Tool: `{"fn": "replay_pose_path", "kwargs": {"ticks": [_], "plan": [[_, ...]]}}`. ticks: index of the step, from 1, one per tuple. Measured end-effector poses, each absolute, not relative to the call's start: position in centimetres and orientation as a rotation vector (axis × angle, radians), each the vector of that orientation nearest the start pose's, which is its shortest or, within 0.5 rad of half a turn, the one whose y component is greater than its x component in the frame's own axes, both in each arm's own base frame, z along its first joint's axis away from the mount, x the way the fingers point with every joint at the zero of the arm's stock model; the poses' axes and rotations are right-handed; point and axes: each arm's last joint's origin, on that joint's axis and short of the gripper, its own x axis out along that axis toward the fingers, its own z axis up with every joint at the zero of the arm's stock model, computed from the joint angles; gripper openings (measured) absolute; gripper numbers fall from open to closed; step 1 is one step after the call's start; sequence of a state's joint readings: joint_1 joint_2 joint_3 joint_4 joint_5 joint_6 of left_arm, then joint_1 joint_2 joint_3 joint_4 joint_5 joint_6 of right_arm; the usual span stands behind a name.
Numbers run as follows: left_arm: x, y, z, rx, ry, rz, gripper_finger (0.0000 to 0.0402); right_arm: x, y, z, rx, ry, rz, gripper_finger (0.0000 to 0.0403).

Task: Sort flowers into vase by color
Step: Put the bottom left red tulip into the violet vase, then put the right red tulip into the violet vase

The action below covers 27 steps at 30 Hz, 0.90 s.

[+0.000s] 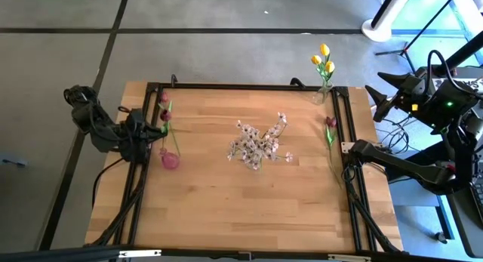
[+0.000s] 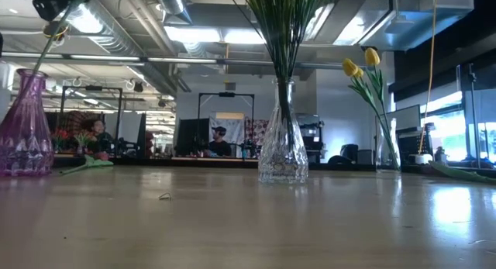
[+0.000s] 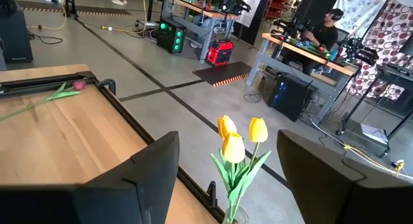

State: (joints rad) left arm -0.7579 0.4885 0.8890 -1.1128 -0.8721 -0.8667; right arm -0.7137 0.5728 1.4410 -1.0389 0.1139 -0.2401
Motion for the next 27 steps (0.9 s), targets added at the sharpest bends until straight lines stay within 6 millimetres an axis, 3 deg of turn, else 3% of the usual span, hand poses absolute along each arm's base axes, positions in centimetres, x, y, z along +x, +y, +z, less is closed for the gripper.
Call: {"fn": "replay_pose_path", "kwargs": {"ticks": [6,13,19,27], "plan": [[4.9,-1.8,31.3,-0.427,0.506,0.318,0.0052,0.2,-0.6,45.6,-0.174,0.266,-0.799,0.0261],[4.7,-2.1,31.3,-0.550,0.608,0.246,0.0108,0.3,-0.6,45.5,-0.168,0.274,-0.771,0.0261],[3.5,-1.5,33.1,-0.685,0.718,0.154,0.0130,1.0,-1.1,45.0,-0.177,0.341,-0.742,0.0261],[1.1,0.4,36.3,-0.841,0.762,0.124,0.0116,5.2,-4.6,40.8,-0.028,0.607,-0.644,0.0261]]}}
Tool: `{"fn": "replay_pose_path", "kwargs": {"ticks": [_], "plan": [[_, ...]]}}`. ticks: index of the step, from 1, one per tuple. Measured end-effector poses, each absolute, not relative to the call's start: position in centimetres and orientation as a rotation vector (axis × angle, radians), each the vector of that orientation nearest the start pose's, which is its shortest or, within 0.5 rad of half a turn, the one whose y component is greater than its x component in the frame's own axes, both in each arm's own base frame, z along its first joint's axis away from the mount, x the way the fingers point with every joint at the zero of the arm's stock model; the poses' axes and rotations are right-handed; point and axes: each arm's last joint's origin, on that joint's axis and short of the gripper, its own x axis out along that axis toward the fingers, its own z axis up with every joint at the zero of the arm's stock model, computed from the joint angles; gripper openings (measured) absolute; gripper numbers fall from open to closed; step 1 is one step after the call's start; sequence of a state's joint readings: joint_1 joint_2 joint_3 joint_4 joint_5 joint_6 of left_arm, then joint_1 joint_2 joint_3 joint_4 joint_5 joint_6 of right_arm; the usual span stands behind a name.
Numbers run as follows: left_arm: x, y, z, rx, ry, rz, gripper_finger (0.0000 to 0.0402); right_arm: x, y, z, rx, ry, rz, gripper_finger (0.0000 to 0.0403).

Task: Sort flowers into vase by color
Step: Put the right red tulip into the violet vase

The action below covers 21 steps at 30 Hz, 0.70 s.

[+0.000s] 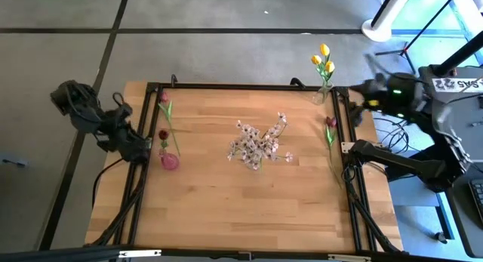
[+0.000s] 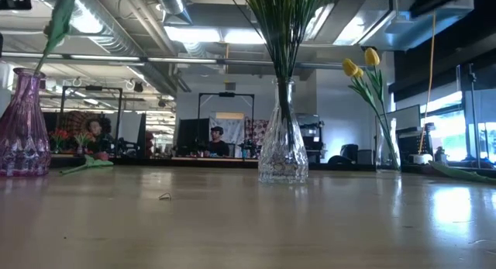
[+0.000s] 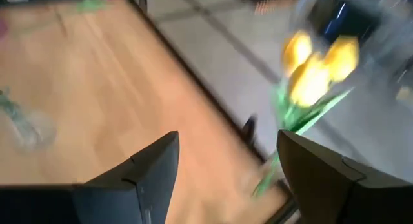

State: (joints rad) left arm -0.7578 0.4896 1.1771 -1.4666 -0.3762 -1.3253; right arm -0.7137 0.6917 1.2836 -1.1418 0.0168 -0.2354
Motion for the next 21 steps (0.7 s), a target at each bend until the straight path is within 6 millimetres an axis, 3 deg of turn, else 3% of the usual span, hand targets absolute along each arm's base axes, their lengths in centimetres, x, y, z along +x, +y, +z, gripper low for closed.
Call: {"fn": "replay_pose_path", "kwargs": {"ticks": [4,12,16,21], "plan": [[0.3,1.7,38.4,-0.841,0.578,0.162,0.0109,7.2,-6.3,36.8,0.126,0.801,-0.638,0.0261],[0.1,3.4,41.7,-0.637,0.085,0.409,0.0105,10.0,-9.0,26.9,0.468,1.191,-0.748,0.0261],[0.7,3.0,42.9,-0.580,-0.042,0.492,0.0105,11.4,-10.5,23.3,0.520,1.308,-0.794,0.0255],[2.6,1.4,44.1,-0.542,-0.106,0.512,0.0105,12.0,-13.3,19.7,0.630,1.427,-0.815,0.0210]]}}
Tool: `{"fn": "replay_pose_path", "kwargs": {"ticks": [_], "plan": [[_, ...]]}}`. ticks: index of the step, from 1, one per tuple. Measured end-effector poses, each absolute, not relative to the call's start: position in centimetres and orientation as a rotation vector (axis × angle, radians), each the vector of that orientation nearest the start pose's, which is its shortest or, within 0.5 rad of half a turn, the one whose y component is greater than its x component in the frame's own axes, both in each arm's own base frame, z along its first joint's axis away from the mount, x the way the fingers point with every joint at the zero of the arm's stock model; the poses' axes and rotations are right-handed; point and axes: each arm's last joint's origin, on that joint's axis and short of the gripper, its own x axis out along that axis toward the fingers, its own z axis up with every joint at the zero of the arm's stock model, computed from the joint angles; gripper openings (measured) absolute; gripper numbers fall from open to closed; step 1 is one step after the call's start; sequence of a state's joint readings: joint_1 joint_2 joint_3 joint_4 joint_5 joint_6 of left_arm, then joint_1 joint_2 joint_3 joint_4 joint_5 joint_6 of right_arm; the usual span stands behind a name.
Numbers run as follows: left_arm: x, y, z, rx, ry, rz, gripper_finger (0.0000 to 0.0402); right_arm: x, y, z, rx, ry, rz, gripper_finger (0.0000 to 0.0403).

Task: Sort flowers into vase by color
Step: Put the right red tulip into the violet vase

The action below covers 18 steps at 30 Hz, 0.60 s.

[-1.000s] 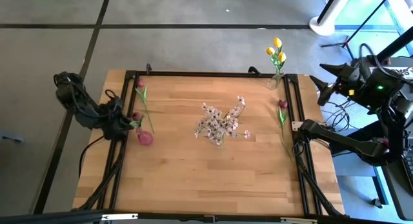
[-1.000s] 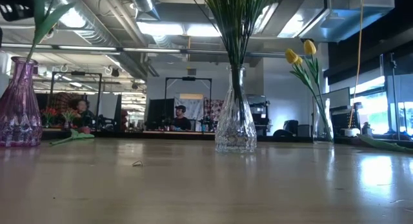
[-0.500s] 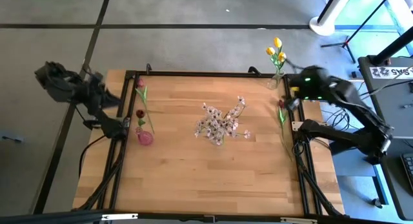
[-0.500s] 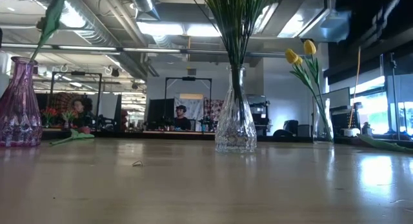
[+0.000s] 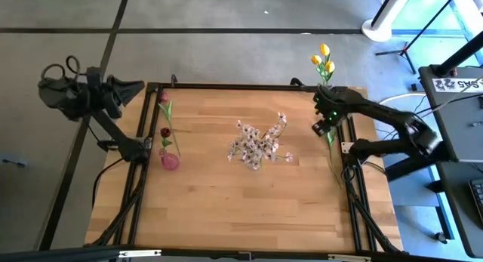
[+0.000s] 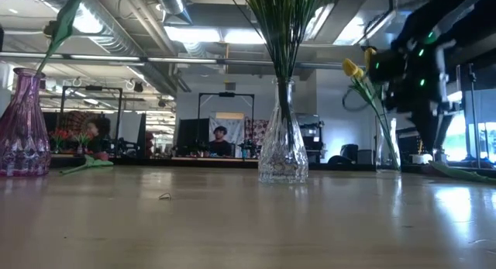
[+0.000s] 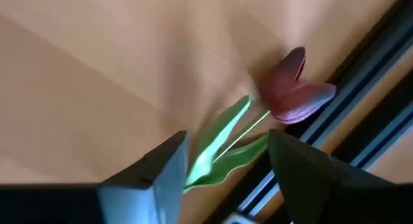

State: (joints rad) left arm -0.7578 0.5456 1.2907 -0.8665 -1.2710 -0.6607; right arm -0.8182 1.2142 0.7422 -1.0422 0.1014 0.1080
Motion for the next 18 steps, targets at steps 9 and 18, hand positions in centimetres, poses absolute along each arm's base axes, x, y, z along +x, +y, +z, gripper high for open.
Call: {"fn": "replay_pose_path", "kwargs": {"ticks": [9,18], "plan": [[6.9,-2.8,44.3,-0.444,-0.062,0.515,0.0105,9.9,-17.3,16.4,0.856,1.487,-0.930,0.0153],[10.1,-5.8,43.3,-0.375,-0.004,0.528,0.0105,7.9,-15.6,13.4,1.103,1.489,-0.899,0.0121]]}}
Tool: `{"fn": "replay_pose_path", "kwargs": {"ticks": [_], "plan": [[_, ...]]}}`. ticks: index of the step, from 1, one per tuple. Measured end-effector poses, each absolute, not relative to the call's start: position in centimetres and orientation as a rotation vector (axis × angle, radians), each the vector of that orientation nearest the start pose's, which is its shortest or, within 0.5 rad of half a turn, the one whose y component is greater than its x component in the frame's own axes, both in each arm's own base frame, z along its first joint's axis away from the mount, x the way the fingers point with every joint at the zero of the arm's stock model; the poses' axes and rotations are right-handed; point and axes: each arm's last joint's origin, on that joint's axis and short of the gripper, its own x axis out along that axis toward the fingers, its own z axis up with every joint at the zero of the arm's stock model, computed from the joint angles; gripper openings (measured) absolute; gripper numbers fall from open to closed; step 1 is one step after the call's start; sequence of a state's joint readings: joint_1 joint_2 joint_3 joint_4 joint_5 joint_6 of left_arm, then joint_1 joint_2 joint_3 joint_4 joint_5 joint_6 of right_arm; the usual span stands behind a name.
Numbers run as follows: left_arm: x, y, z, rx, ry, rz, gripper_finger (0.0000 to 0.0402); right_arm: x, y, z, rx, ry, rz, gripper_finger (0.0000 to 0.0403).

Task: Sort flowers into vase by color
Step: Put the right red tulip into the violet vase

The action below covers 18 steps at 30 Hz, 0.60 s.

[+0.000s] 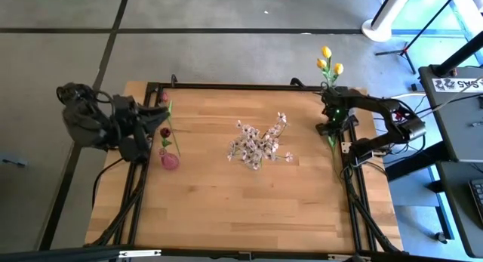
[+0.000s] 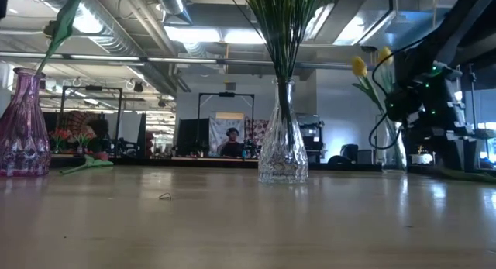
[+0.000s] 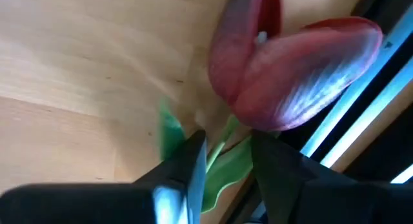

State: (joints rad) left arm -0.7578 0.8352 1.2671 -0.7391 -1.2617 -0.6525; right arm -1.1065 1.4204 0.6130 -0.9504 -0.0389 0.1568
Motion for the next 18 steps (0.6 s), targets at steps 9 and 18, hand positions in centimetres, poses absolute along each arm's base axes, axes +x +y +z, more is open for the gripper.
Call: {"fn": "replay_pose_path", "kwargs": {"ticks": [9,18], "plan": [[10.6,-5.5,43.2,-0.354,-0.015,0.600,0.0105,7.6,-14.9,13.3,1.074,1.471,-0.877,0.0058],[10.5,-5.3,43.1,-0.339,-0.005,0.604,0.0105,7.5,-14.0,15.5,1.067,1.297,-0.871,0.0018]]}}
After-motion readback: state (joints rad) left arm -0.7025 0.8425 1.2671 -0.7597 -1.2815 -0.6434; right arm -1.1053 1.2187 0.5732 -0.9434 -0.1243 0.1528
